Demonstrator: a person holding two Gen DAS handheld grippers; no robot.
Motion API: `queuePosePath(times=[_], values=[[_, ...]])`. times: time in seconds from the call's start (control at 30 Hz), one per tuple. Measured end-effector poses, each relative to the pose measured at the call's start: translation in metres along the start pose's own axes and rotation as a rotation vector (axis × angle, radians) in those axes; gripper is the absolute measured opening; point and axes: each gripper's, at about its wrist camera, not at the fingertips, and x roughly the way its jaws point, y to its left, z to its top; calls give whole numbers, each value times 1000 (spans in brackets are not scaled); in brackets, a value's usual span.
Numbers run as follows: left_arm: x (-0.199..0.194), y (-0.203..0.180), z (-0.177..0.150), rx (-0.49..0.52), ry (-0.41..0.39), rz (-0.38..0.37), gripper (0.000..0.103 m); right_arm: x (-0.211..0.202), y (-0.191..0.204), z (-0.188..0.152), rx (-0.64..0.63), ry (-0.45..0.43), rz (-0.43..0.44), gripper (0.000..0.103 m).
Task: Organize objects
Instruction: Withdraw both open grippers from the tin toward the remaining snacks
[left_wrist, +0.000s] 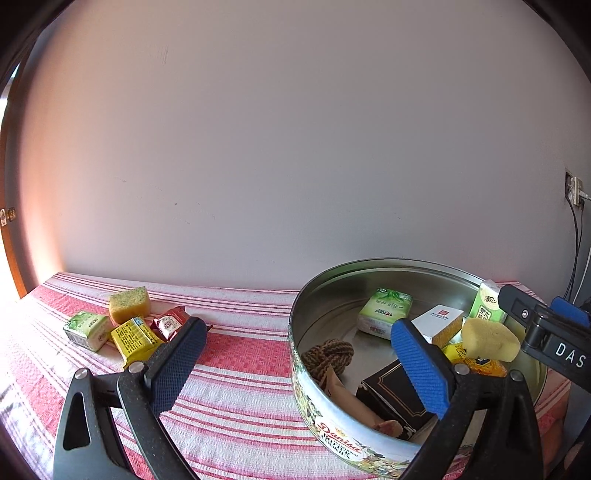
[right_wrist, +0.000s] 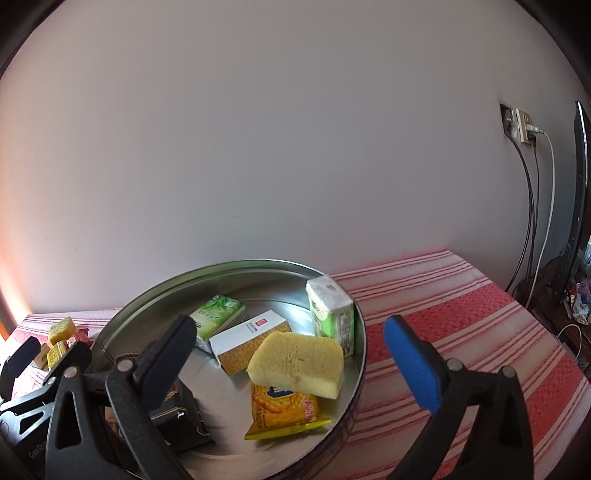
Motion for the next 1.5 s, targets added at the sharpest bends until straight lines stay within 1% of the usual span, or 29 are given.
queuePosePath(times=[0.1, 0.2, 0.3, 0.43, 0.57, 0.63, 0.73, 0.87, 0.93, 1.03, 1.13, 1.23, 1.4, 1.5], values=[[-3, 0, -1, 10, -6, 5, 101, -4, 3, 0, -3, -10, -4, 103], [-4, -5, -5, 15, -10, 6, 101, -9, 4, -1, -19, -53, -25, 103], [-7, -3, -6, 19, -11, 3, 102, -16, 6, -1, -34, -111, -76, 103], [-8, -3, -8, 29, -17, 5, 102, -28, 3, -4, 3, -208, -115, 103], [-10, -5, -8, 40, -15, 6, 102, -32, 0, -3, 36, -214, -118, 103], [-8, -2, -8, 38, -12, -7, 102, -34, -1, -4, 41, -220, -111, 103], [-10, 3, -7, 32, -13, -14, 102, -41, 0, -5, 37, -255, -119, 103], [-8, 10, -6, 11, -12, -22, 102, -55, 3, -7, 39, -321, -163, 103], [-6, 14, -6, -3, 2, -32, 102, -59, 5, -8, 38, -336, -180, 103], [-4, 17, -6, -22, 15, -33, 102, -60, 5, -10, 59, -305, -174, 103], [-10, 21, -8, -34, -4, -42, 102, -61, 4, -13, 90, -260, -154, 103], [-15, 24, -8, -30, -11, -47, 102, -64, 7, -17, 93, -229, -170, 103], [-18, 33, -11, -24, 12, -57, 102, -72, 13, -23, 94, -212, -200, 103], [-19, 41, -12, -21, 26, -60, 102, -76, 20, -25, 80, -216, -217, 103]])
